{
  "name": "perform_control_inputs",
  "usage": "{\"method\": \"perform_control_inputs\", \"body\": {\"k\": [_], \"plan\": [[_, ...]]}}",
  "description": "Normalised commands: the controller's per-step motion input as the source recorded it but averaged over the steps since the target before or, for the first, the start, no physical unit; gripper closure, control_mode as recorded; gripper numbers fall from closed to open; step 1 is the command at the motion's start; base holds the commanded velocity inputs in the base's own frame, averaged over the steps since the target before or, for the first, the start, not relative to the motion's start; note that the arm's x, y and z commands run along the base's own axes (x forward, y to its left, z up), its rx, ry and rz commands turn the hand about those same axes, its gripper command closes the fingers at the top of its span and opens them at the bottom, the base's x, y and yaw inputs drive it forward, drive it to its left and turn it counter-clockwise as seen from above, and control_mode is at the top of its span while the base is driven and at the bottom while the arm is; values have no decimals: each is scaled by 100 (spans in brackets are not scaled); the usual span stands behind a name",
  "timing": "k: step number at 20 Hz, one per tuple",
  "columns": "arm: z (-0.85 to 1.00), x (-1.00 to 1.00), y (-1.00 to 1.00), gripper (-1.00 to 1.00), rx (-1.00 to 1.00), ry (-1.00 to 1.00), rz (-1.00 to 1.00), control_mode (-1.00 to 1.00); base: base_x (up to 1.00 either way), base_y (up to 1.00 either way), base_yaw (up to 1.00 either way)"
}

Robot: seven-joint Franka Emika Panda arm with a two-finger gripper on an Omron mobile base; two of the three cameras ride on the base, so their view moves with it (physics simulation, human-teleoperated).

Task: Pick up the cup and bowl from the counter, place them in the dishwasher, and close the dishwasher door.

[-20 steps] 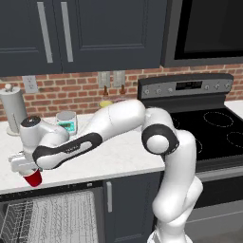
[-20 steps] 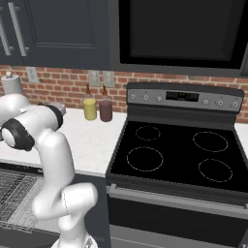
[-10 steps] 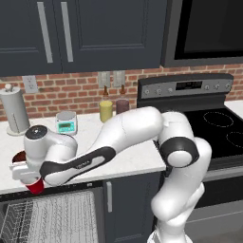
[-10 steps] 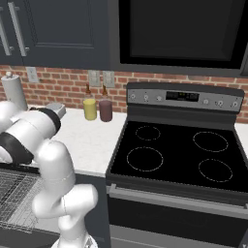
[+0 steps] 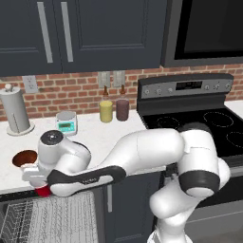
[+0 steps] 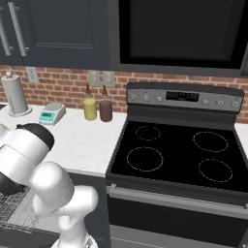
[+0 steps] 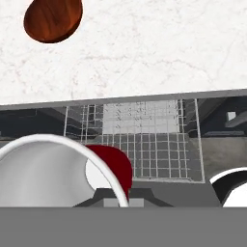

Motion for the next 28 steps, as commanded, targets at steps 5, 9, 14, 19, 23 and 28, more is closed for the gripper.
{"method": "perform_control_inputs", "body": {"k": [5, 9, 14, 19, 23, 28], "plan": [[0, -20, -16, 100, 5, 0, -2, -100, 0, 0, 0], [0, -3, -8, 100, 1, 2, 0, -100, 0, 0, 0], [0, 0, -6, 100, 0, 12, 0, -100, 0, 0, 0], [-4, 0, 2, 100, 0, 5, -7, -100, 0, 0, 0], [1, 8, 2, 100, 0, 6, -6, -100, 0, 0, 0], [3, 30, 19, 100, -8, 39, -10, -100, 0, 0, 0]]}}
